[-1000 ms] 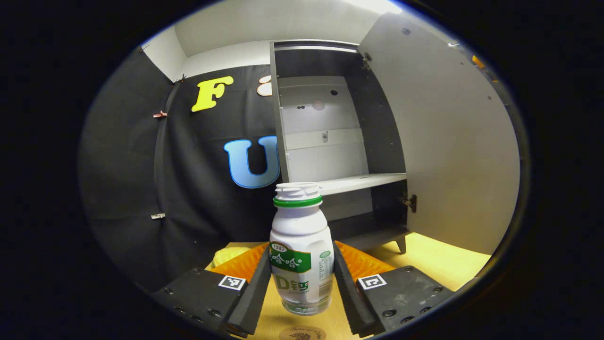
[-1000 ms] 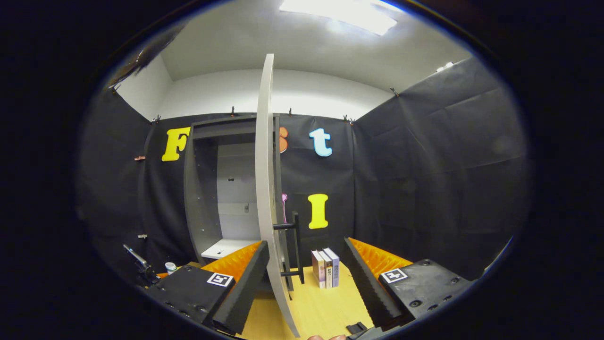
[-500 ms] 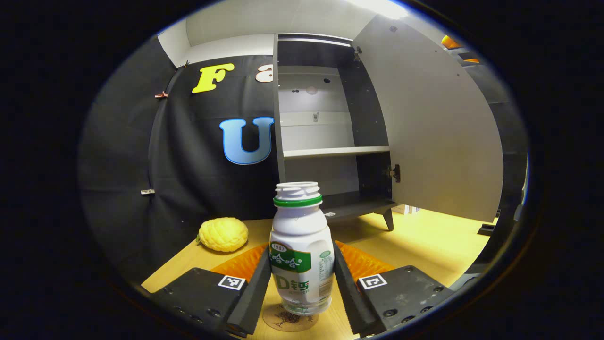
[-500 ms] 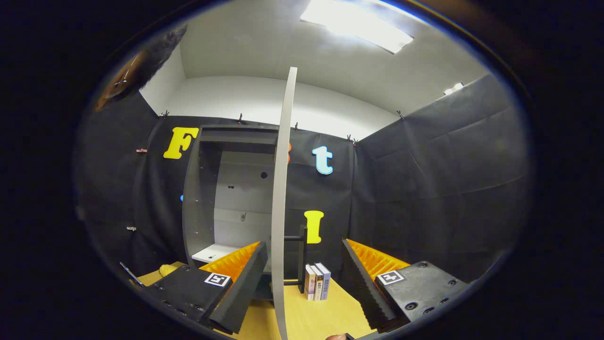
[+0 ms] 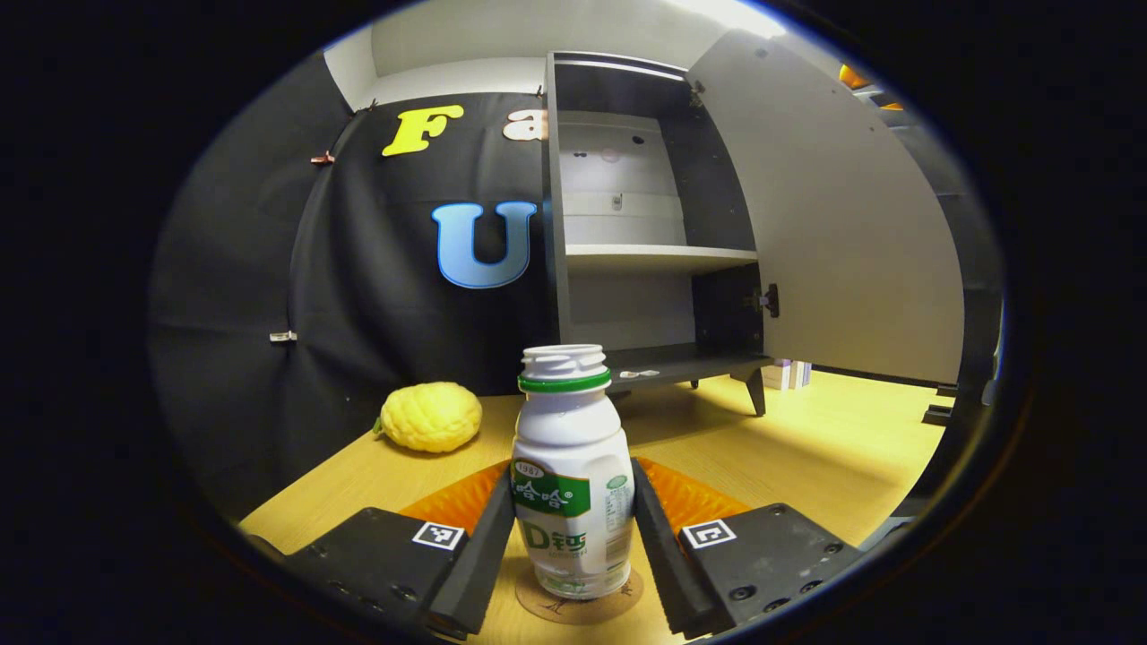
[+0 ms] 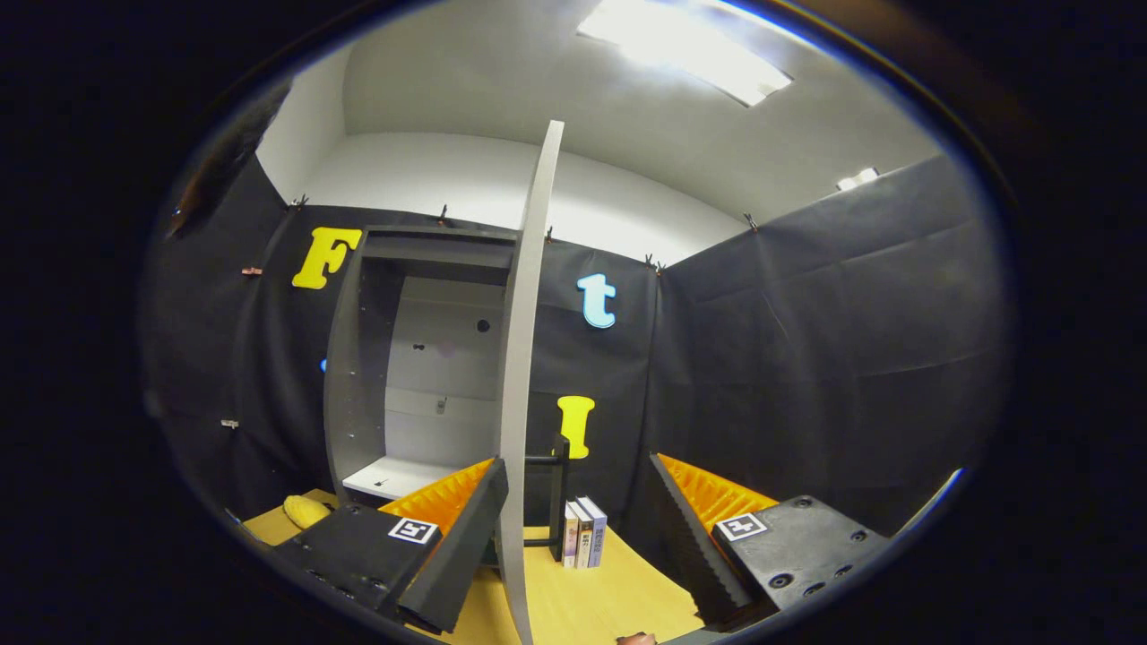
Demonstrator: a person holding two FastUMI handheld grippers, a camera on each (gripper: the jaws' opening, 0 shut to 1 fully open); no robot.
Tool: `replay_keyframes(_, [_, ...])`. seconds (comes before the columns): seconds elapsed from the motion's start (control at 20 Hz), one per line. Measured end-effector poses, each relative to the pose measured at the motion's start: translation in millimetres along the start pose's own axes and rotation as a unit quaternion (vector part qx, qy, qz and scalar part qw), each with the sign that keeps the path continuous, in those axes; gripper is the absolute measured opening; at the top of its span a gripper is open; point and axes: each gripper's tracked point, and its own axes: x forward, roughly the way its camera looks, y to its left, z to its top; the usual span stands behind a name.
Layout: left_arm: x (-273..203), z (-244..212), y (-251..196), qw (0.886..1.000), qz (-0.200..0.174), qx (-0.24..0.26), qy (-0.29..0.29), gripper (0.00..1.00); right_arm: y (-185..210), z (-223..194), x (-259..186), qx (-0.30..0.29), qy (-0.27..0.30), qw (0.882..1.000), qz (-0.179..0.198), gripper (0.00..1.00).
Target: Open the cabinet door with the right hand, grasp the bottle in the cabinet with the left hand and place it on the coaster, then close the cabinet door with the right hand.
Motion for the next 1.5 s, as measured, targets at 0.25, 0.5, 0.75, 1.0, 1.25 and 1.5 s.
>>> replay_keyframes(0.25, [-5.3, -0.7, 0.2, 1.0, -0.015, -0.013, -0.004, 0.77, -13.6, -7.1, 4.3, -0.009, 0.012, 1.0, -0.017, 0.96])
replay_keyframes(0.5, [-10.2, -7.4, -1.7, 1.0, -0.024, 0.004, 0.017, 0.98, -13.6, -9.5, 8.8, -0.016, 0.014, 1.0, -0.015, 0.94])
replay_keyframes(0.75, [-23.4, -4.3, -3.2, 0.999, -0.027, 0.001, 0.046, 0.98, -19.9, -14.7, 13.6, -0.002, 0.019, 1.0, -0.01, 0.96])
replay_keyframes(1.0, [-49.3, 27.7, -1.3, 0.998, -0.014, 0.008, 0.056, 0.98, -23.0, -24.9, 22.2, 0.009, 0.026, 1.0, 0.015, 0.96])
replay_keyframes(1.25, [-69.5, 101.6, -11.5, 0.998, 0.013, -0.033, 0.046, 0.98, -20.8, -34.5, 33.1, 0.011, 0.03, 0.999, 0.04, 0.95])
replay_keyframes(1.5, [-60.9, 190.4, -35.1, 0.998, 0.033, -0.053, 0.028, 0.98, -25.9, -42.7, 36.2, 0.044, 0.043, 0.996, 0.059, 0.97])
